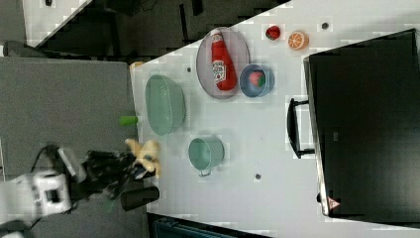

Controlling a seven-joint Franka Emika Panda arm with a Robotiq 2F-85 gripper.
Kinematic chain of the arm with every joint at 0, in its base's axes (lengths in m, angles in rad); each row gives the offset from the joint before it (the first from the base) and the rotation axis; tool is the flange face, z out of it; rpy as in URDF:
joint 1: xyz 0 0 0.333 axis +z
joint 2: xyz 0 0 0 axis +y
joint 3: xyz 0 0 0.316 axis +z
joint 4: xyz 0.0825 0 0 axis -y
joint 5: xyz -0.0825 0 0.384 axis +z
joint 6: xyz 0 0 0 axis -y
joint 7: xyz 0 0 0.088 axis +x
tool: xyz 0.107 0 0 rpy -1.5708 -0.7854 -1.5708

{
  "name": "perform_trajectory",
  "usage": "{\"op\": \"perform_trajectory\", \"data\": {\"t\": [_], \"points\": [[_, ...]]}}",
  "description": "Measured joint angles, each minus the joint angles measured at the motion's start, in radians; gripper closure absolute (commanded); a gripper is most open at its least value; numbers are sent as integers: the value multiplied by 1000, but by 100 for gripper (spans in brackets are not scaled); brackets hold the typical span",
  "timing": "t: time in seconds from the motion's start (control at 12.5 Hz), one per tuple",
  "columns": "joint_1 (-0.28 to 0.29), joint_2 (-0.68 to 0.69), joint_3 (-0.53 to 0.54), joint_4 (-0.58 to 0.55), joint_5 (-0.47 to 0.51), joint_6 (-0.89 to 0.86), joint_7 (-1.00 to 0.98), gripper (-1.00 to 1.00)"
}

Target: Pick banana from table and place on oven.

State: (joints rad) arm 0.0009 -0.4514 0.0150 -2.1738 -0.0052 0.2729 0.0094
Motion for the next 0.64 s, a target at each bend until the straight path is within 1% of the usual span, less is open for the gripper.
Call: {"op": "perform_trajectory", "data": {"t": [0.16, 0.32, 0.48, 0.64], "points": [[-5, -21, -22, 47, 8, -54, 0, 50], [-6, 14, -61, 98, 20, -100, -9, 50], [-2, 70, -123, 94, -11, -92, -71, 50], [-8, 140, -226, 90, -17, -52, -174, 50]]}}
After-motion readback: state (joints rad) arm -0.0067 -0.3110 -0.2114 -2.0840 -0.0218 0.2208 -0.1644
